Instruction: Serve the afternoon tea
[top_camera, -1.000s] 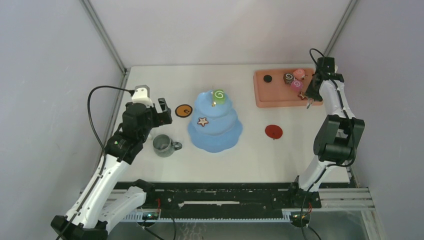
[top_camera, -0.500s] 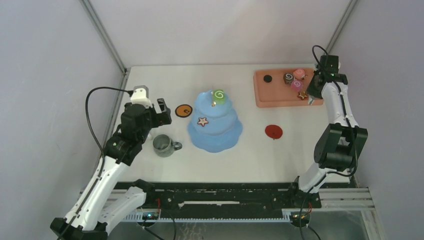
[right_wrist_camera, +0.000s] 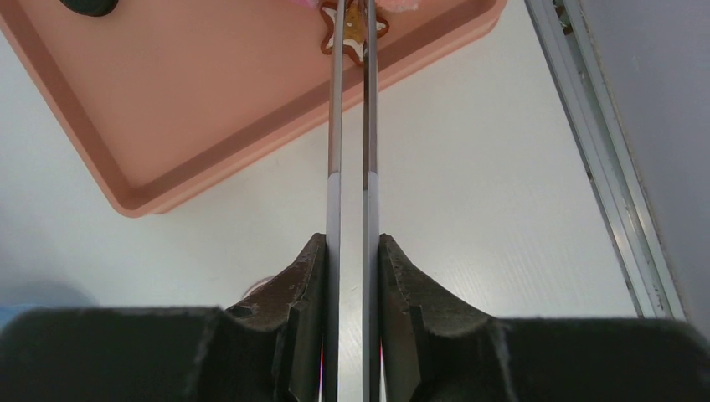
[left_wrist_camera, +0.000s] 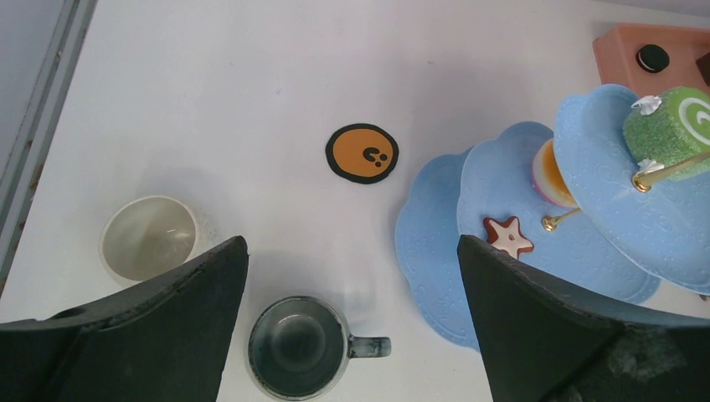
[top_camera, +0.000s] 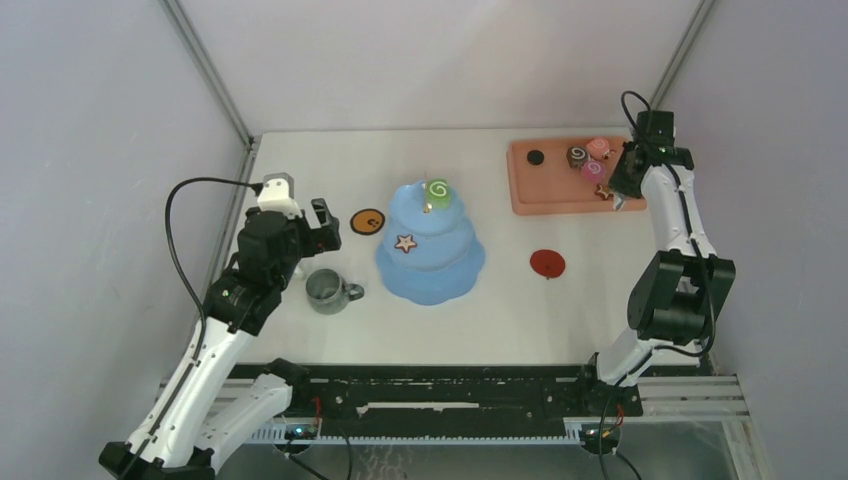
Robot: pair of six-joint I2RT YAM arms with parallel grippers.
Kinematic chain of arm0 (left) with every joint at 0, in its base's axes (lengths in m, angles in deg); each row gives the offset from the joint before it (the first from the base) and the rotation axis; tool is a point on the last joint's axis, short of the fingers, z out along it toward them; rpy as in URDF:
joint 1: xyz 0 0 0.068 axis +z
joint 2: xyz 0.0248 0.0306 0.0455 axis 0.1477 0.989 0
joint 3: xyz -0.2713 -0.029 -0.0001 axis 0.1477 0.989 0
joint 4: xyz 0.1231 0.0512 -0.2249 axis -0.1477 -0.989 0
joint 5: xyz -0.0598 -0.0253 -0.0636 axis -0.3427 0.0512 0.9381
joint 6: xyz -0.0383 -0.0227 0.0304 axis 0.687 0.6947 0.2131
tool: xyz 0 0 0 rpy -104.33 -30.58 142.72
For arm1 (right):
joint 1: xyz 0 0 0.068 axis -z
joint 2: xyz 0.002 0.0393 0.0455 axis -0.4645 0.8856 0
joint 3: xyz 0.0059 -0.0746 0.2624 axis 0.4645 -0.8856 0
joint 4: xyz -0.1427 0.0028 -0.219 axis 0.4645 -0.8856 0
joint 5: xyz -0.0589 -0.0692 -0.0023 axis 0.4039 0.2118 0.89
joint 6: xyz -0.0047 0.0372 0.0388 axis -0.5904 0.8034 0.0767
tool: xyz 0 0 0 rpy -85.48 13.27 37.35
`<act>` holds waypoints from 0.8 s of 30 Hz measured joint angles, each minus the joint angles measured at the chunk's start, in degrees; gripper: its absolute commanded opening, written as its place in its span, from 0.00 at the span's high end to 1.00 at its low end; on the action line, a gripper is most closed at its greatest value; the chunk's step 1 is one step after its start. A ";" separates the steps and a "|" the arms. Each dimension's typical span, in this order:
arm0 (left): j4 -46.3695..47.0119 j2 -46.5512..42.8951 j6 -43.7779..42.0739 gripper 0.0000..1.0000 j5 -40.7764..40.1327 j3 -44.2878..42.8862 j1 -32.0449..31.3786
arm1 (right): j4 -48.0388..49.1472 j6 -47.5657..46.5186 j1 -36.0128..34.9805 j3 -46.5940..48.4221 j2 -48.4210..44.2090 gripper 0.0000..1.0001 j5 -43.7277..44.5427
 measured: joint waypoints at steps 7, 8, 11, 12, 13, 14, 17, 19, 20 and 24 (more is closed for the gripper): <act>0.00 0.00 0.00 0.00 0.00 0.00 0.00 | -0.02 1.31 2.62 -1.70 -1.75 0.65 -1.11; 0.00 0.02 0.00 0.00 0.00 0.00 0.00 | 0.04 1.75 3.21 -2.32 -2.16 0.63 -1.49; 0.00 0.04 0.00 0.00 0.00 0.00 0.00 | 0.15 2.89 4.94 -4.20 -3.39 0.59 -2.97; 0.00 0.11 0.00 0.00 0.00 0.00 0.00 | 0.22 3.30 5.57 -4.94 -3.80 0.59 -3.69; 0.00 0.17 0.00 0.00 0.00 0.00 0.00 | 0.26 3.58 5.95 -5.38 -4.00 0.58 -4.20; 0.00 0.28 0.00 0.00 0.02 0.00 0.00 | 0.50 3.91 6.45 -5.90 -4.17 0.57 -4.81; 0.00 0.50 -0.02 0.00 0.00 0.00 0.00 | 1.01 4.68 7.26 -6.71 -4.26 0.54 -6.21; 0.00 0.66 -0.02 0.00 0.02 0.00 0.00 | 1.42 5.05 7.54 -6.91 -4.26 0.53 -7.30; 0.00 0.74 -0.02 0.00 0.02 0.00 0.00 | 1.51 5.16 7.58 -6.91 -4.26 0.53 -7.41; 0.02 1.18 -0.02 0.00 0.02 0.00 0.00 | 2.91 5.79 7.74 -6.91 -4.26 0.50 -9.25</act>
